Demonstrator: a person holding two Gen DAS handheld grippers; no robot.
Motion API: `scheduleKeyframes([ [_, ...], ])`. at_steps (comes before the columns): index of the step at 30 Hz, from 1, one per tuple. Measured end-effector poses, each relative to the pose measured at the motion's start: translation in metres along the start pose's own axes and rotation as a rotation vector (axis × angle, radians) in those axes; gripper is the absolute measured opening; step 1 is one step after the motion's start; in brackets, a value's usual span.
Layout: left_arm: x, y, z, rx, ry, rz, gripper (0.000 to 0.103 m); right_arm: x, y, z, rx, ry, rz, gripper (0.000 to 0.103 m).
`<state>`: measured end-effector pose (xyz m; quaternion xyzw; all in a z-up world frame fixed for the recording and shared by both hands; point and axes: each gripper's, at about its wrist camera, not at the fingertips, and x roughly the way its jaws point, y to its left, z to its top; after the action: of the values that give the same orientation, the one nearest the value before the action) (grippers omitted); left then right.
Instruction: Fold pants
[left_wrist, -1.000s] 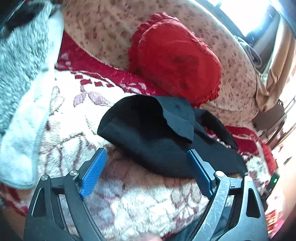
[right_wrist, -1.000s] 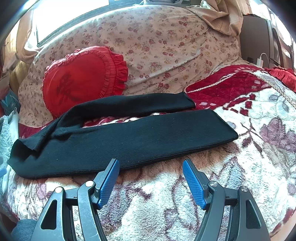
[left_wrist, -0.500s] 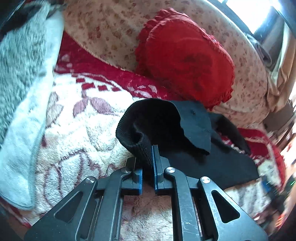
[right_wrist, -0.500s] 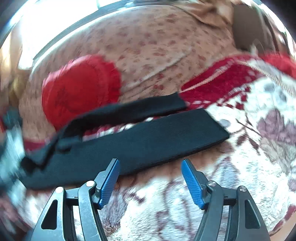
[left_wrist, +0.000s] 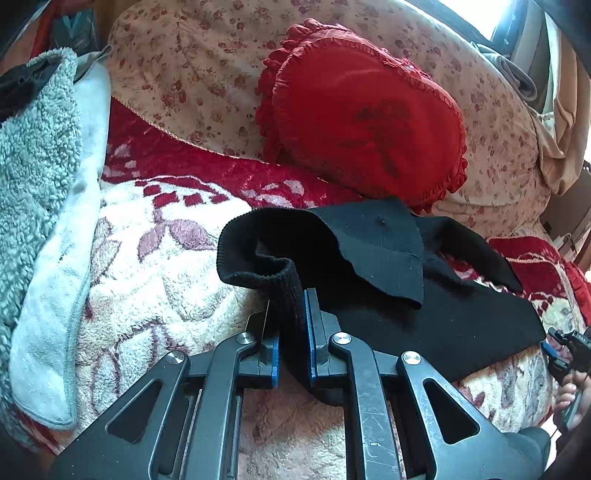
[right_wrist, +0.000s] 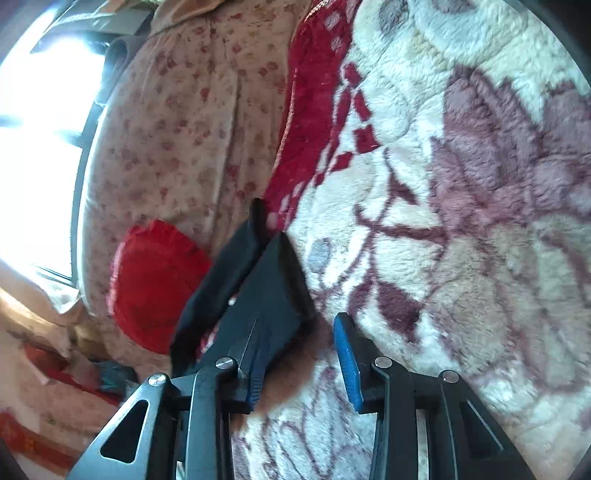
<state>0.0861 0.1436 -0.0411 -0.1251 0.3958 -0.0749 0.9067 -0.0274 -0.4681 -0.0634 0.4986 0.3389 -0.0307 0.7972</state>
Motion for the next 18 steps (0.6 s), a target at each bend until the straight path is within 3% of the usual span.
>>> scheduleKeyframes([
  [3, -0.003, 0.004, -0.001, -0.030, -0.013, 0.038, 0.005, 0.014, 0.009, 0.003, -0.064, 0.048, 0.042, 0.027],
  [4, -0.006, 0.005, -0.001, -0.038, -0.019, 0.053, 0.004, 0.019, 0.011, 0.003, -0.086, 0.064, 0.044, 0.005],
  [7, -0.027, 0.017, -0.007, -0.074, -0.053, 0.054, 0.004, 0.024, 0.021, -0.001, -0.155, 0.087, -0.024, 0.004],
  [12, -0.070, 0.036, -0.024, -0.083, -0.080, 0.042, 0.004, -0.008, 0.033, -0.018, -0.182, 0.117, 0.029, 0.004],
  [15, -0.092, 0.055, -0.031, -0.099, -0.084, 0.064, 0.004, -0.018, 0.033, -0.038, -0.190, 0.186, 0.051, 0.004],
  [18, -0.090, 0.075, -0.040, -0.132, -0.059, 0.096, 0.004, -0.006, 0.028, -0.056, -0.197, 0.265, 0.030, 0.004],
])
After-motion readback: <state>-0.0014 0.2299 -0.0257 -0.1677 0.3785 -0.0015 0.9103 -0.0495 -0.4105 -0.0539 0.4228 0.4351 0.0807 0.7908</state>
